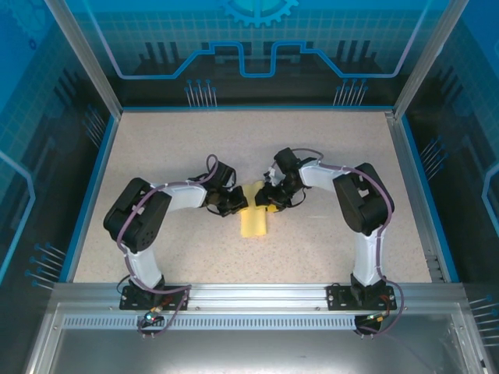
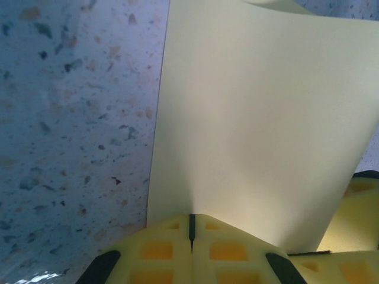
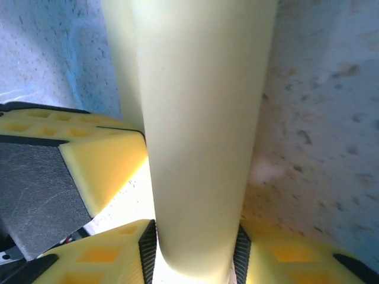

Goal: Fold a paper plane with a square sheet of paper (pick it up from the middle)
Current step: Hold the square sheet of paper at the center of the table.

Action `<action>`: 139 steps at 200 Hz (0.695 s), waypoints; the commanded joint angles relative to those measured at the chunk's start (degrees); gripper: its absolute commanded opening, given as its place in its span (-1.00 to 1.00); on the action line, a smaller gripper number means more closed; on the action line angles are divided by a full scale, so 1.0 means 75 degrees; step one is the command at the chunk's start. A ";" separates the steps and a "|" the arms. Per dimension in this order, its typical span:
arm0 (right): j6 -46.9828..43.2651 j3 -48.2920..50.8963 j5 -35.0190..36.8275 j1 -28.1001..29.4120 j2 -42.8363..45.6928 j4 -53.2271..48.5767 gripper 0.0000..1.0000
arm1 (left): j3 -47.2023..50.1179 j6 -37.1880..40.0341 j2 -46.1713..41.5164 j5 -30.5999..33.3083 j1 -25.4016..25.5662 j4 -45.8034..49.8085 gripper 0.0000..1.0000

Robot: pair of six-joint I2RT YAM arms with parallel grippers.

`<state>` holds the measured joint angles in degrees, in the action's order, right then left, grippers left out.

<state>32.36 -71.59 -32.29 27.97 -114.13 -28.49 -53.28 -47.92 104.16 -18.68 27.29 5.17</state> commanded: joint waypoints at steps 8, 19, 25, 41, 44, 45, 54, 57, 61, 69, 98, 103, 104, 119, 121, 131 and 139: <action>-0.0272 0.0281 0.1724 0.0030 0.1094 -0.0368 -0.04 | -0.0202 0.0163 0.0186 0.0217 0.0076 0.0629 -1.00; -0.0331 0.0394 0.2207 0.0150 0.1324 -0.0314 0.08 | -0.0275 0.0203 0.0181 0.0209 0.0088 0.0698 -1.00; -0.0369 0.0442 0.2345 0.0232 0.1403 -0.0245 0.15 | -0.0310 0.0229 0.0186 0.0225 0.0087 0.0727 -1.00; -0.0411 0.0413 0.2741 0.0469 0.1359 -0.0231 0.30 | -0.0386 0.0278 0.0197 0.0214 0.0099 0.0809 -1.00; -0.0412 0.0385 0.2792 0.0499 0.1306 -0.0244 0.32 | -0.0395 0.0283 0.0198 0.0216 0.0100 0.0833 -1.00; -0.0412 0.0378 0.2799 0.0512 0.1289 -0.0250 0.33 | -0.0402 0.0289 0.0198 0.0217 0.0100 0.0833 -1.00; -0.0401 0.0308 0.2824 0.0559 0.1102 -0.0268 0.34 | -0.0441 0.0307 0.0187 0.0217 0.0098 0.0876 -1.00; -0.0390 0.0292 0.2808 0.0566 0.1047 -0.0259 0.34 | -0.0453 0.0313 0.0186 0.0223 0.0098 0.0881 -1.00; -0.0378 0.0277 0.2773 0.0576 0.0975 -0.0241 0.34 | -0.0465 0.0329 0.0186 0.0228 0.0100 0.0898 -1.00; -0.0357 0.0256 0.2690 0.0612 0.0882 -0.0155 0.34 | -0.0490 0.0342 0.0175 0.0217 0.0099 0.0945 -1.00; -0.0457 -0.0015 0.2572 0.0849 0.0649 -0.0045 0.34 | -0.0501 0.0337 0.0130 0.0193 0.0112 0.0951 -1.00; -0.0459 -0.0070 0.2578 0.0881 0.0608 -0.0035 0.33 | -0.0508 0.0348 0.0131 0.0193 0.0105 0.0952 -1.00; -0.0459 -0.0073 0.2575 0.0885 0.0594 -0.0040 0.32 | -0.0511 0.0345 0.0130 0.0187 0.0108 0.0952 -1.00; -0.0447 -0.0156 0.2556 0.0946 0.0448 -0.0033 0.26 | -0.0543 0.0345 0.0119 0.0171 0.0110 0.0975 -1.00; -0.0447 -0.0166 0.2574 0.0955 0.0433 -0.0039 0.25 | -0.0553 0.0361 0.0120 0.0170 0.0105 0.0981 -1.00; -0.0424 -0.0181 0.2650 0.0976 0.0342 -0.0022 0.19 | -0.0577 0.0366 0.0119 0.0170 0.0113 0.0998 -1.00; -0.0413 -0.0198 0.2692 0.0999 0.0259 -0.0010 0.14 | -0.0581 0.0357 0.0119 0.0169 0.0115 0.1004 -1.00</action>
<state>29.65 -71.24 -13.45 34.50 -110.21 -28.80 -56.03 -46.37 104.64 -17.63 27.62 10.39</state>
